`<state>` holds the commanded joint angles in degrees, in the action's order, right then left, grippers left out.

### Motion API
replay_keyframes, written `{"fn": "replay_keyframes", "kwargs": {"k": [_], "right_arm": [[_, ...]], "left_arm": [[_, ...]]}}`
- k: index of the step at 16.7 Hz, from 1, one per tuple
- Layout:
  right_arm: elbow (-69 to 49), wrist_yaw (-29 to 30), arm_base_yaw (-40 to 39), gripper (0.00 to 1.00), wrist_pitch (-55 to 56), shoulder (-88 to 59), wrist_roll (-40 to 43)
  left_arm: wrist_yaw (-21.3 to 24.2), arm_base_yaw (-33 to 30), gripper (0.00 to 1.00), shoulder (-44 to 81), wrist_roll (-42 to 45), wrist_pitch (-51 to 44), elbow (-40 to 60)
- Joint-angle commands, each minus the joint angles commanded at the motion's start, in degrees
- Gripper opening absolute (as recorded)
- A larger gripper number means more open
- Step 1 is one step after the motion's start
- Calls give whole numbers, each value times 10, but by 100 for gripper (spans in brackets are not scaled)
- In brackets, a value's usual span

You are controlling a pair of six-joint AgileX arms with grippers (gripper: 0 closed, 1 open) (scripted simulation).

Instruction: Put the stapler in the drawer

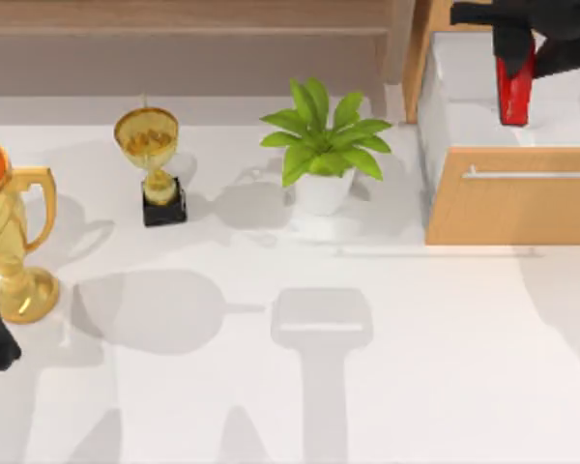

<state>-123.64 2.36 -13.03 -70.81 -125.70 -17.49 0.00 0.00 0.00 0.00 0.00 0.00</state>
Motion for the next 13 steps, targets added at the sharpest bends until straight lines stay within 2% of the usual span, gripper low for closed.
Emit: {"fn": "replay_keyframes", "kwargs": {"k": [5, 13], "right_arm": [[-31, -4, 47, 0, -44, -89, 58], [-48, -20, 53, 0, -71, -152, 85]], "left_arm": [[0, 0, 100, 0, 0, 0, 0], [0, 0, 100, 0, 0, 0, 0]]}}
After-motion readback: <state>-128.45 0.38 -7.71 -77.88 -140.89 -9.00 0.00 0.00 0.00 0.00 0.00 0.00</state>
